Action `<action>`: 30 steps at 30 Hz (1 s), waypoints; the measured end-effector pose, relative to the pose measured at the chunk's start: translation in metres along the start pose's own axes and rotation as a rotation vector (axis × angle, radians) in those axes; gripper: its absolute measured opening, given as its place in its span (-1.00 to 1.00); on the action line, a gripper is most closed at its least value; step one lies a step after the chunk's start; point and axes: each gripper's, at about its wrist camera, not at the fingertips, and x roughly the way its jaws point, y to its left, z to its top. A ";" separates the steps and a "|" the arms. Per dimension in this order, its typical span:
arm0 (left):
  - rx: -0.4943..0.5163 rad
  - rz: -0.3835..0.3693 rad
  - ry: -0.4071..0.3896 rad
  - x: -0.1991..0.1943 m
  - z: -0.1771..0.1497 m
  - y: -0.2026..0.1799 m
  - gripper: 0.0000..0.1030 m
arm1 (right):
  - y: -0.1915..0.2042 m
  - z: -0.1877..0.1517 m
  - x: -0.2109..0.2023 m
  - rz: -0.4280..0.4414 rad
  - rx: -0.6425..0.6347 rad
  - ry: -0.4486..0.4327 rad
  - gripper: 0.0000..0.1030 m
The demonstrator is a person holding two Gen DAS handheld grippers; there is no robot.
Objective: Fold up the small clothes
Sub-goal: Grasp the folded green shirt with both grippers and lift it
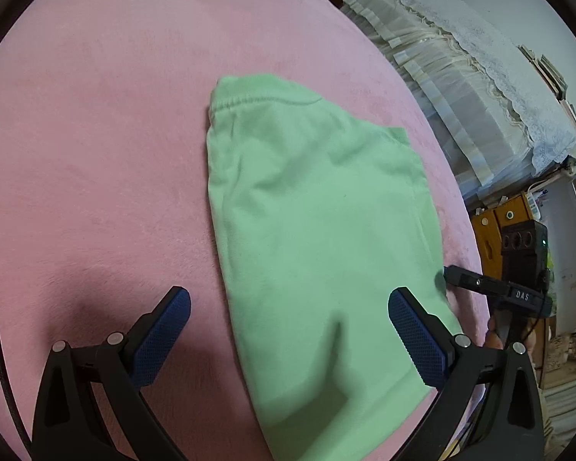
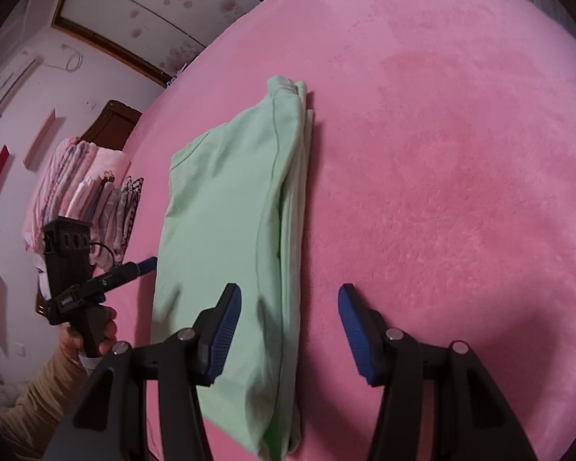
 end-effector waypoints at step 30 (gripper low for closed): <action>-0.005 -0.195 -0.084 0.059 0.064 0.017 -0.55 | 0.021 0.078 0.086 0.133 -0.102 0.038 -0.78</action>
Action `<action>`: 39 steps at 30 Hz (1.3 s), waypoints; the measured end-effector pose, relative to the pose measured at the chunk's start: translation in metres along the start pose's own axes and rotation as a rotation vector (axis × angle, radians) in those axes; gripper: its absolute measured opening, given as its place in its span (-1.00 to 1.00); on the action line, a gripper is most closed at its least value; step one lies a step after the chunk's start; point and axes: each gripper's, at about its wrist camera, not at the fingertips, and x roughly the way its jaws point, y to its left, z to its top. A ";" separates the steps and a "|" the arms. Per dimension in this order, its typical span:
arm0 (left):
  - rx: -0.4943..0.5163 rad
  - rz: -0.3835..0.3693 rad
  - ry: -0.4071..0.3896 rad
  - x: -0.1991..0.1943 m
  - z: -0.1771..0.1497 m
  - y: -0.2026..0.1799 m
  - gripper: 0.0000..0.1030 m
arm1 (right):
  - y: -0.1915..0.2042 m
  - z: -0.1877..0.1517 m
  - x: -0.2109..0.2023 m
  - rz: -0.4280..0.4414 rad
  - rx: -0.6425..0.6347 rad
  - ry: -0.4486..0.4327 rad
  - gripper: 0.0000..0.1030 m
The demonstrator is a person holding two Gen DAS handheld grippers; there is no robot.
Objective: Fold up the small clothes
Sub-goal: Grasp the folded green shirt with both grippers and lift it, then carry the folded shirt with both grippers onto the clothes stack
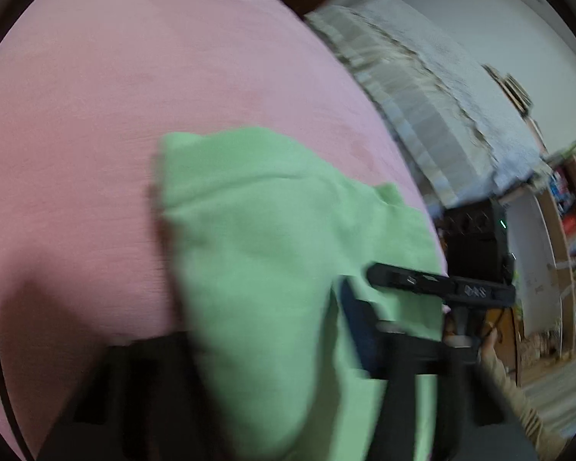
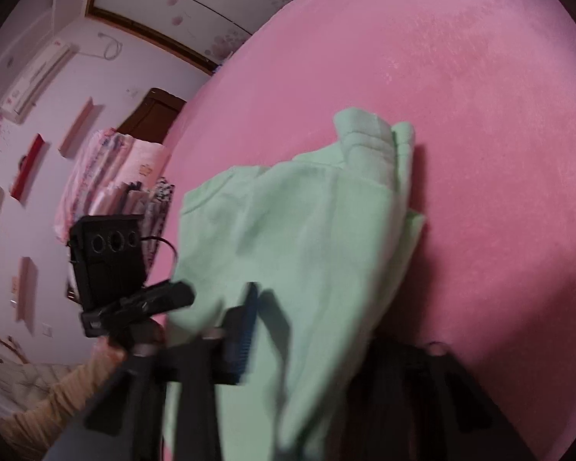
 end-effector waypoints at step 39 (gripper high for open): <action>0.376 0.526 -0.568 -0.501 -0.088 -0.160 -0.70 | 0.503 -0.117 -0.089 -0.065 -0.623 -0.371 -0.86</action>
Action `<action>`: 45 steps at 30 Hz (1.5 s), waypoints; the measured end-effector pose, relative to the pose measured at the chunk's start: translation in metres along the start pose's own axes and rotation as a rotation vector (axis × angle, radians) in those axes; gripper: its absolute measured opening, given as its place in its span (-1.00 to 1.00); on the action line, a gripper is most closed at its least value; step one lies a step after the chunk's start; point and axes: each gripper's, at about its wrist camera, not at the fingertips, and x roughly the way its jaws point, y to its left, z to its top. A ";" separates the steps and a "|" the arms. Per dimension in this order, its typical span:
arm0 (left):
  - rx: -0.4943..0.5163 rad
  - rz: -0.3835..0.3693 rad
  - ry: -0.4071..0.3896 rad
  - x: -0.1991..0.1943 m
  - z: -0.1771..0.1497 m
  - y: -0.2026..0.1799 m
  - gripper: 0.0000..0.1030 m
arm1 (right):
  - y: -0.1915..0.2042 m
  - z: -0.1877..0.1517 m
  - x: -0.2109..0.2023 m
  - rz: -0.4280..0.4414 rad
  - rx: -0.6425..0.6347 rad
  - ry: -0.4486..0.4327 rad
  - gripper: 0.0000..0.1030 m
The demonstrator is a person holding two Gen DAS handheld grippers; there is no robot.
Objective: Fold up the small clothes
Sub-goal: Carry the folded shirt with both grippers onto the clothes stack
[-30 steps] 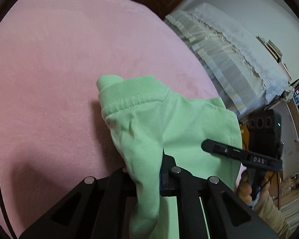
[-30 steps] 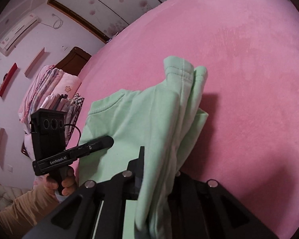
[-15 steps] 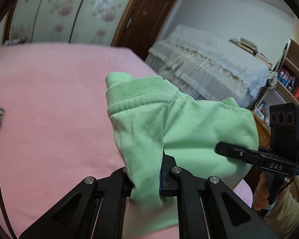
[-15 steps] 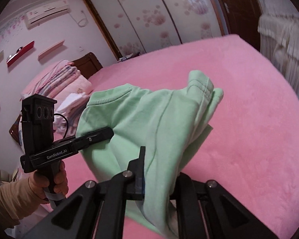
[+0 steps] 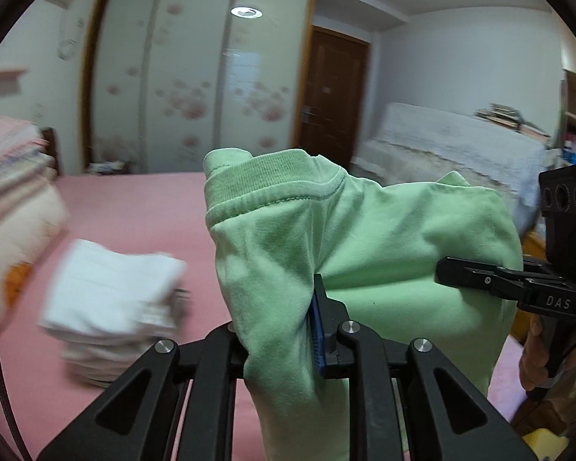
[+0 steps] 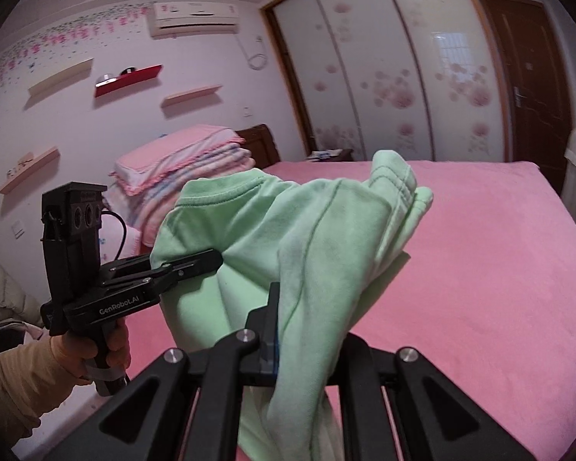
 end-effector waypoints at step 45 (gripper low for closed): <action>-0.012 0.742 0.261 0.271 0.003 0.361 0.38 | -0.019 0.058 0.478 -0.135 0.132 0.290 -0.71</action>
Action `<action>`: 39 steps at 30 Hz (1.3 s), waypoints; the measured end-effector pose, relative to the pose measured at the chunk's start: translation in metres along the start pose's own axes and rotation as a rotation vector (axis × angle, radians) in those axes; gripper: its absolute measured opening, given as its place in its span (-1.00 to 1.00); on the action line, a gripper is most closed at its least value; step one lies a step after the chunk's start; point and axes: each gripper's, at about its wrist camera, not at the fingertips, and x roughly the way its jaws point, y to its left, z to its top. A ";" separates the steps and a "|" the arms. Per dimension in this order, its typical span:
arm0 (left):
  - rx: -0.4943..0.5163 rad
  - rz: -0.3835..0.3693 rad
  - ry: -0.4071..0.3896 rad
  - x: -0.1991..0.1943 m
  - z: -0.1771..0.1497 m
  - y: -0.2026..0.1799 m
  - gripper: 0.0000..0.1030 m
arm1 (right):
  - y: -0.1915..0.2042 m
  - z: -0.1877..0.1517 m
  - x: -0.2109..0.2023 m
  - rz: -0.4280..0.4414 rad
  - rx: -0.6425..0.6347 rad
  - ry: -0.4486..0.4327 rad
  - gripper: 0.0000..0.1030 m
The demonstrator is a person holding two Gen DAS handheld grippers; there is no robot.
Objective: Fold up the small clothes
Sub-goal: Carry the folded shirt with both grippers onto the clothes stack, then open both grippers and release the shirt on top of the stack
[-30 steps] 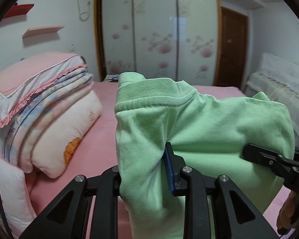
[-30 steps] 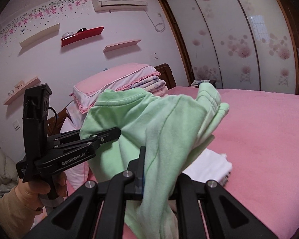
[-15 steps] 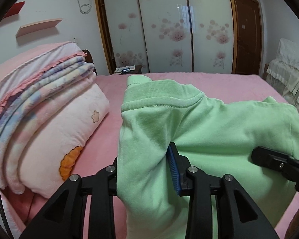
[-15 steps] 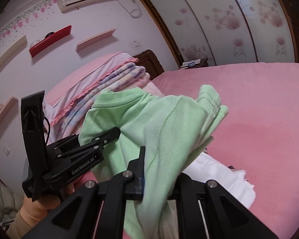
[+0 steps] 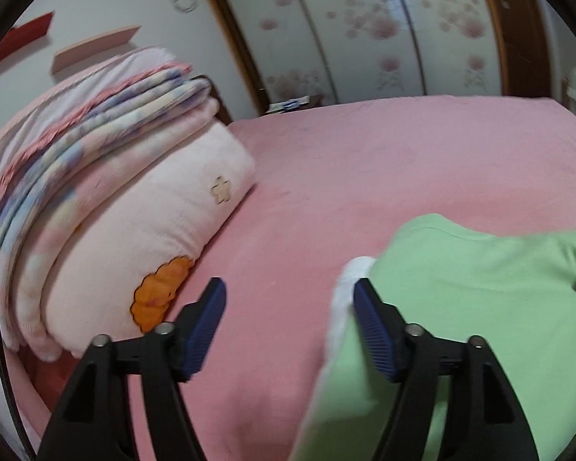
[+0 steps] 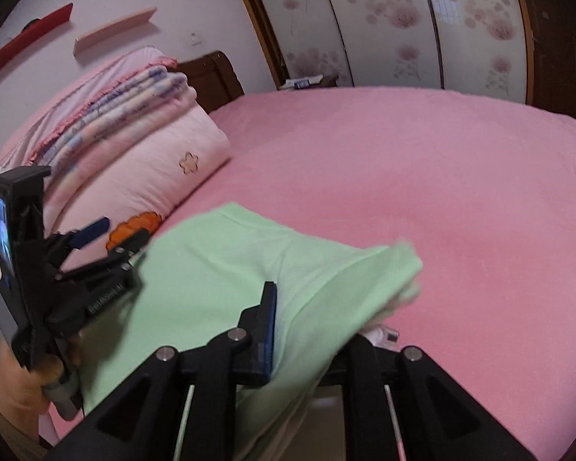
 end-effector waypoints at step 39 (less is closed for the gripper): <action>-0.279 -0.245 0.021 -0.131 -0.163 -0.022 0.75 | 0.042 -0.137 -0.096 -0.025 -0.132 0.002 -0.30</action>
